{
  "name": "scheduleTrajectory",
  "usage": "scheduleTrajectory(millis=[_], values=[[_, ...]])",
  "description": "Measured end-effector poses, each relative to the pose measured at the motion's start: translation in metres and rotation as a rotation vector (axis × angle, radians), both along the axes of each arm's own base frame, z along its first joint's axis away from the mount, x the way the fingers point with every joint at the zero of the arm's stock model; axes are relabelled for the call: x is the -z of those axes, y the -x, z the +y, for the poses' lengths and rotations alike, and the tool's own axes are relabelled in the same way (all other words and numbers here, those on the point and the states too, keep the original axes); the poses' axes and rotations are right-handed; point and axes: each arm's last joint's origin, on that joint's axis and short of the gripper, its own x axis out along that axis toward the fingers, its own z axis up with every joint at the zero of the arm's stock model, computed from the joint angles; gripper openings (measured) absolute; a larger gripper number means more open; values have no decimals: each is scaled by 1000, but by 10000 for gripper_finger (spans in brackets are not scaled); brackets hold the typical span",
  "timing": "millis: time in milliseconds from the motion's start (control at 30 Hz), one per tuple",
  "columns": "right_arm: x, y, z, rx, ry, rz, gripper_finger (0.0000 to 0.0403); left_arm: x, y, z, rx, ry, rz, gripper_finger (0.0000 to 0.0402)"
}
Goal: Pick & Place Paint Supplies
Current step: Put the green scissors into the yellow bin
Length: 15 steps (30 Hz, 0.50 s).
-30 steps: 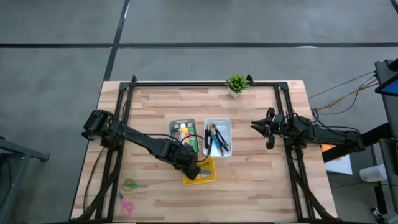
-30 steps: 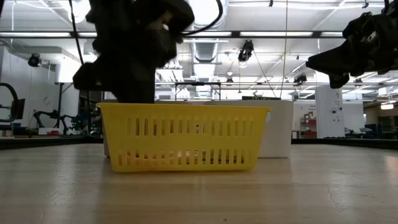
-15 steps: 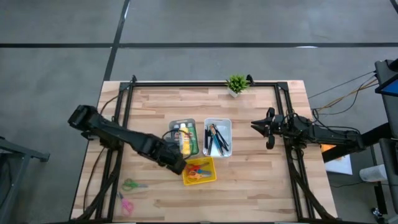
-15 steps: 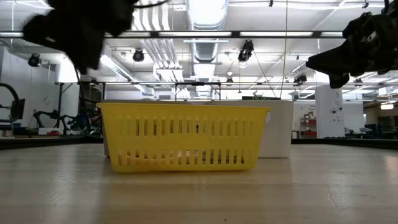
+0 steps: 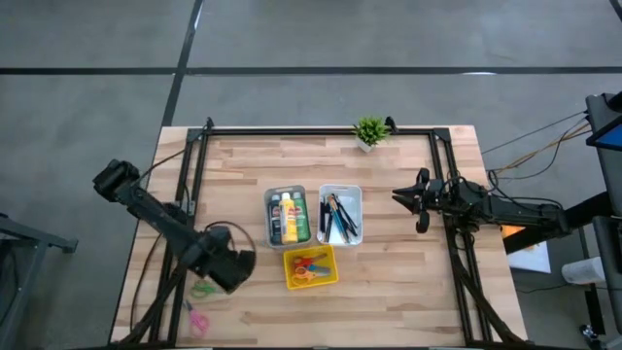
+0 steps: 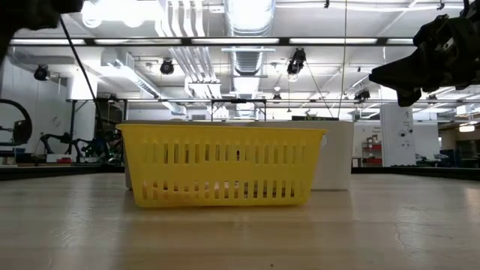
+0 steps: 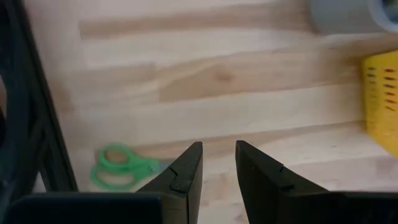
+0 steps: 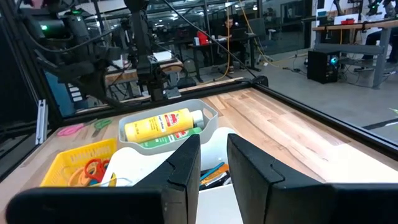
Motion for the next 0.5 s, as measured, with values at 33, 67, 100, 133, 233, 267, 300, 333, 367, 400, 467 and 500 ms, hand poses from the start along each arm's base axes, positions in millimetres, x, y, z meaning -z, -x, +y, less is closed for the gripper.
scheduleTrajectory(millis=[33,67,100,133,233,267,300,333,367,400,467,500], values=[[0,0,0,0,0,0,78,2,6,-2,-24,10,-10,99],[0,0,0,0,0,0,78,4,13,-4,-47,22,-24,99],[0,0,0,0,0,0,78,6,19,-6,-72,35,-37,99],[0,0,0,0,0,0,78,8,26,-8,-97,49,-49,99],[0,0,0,0,0,0,78,16,45,-12,-183,82,-68,99],[0,0,0,0,0,0,78,19,50,-13,-209,92,-73,99],[0,0,0,0,0,0,78,22,55,-14,-233,102,-77,99],[0,0,0,0,0,0,78,26,59,-16,-252,112,-80,99],[0,0,0,0,0,0,78,29,63,-17,-266,125,-80,99],[0,0,0,0,0,0,78,33,65,-18,-269,140,-76,99],[0,0,0,0,0,0,78,40,66,-18,-283,167,-53,99],[0,0,0,0,0,0,78,43,67,-17,-300,174,-45,99]])
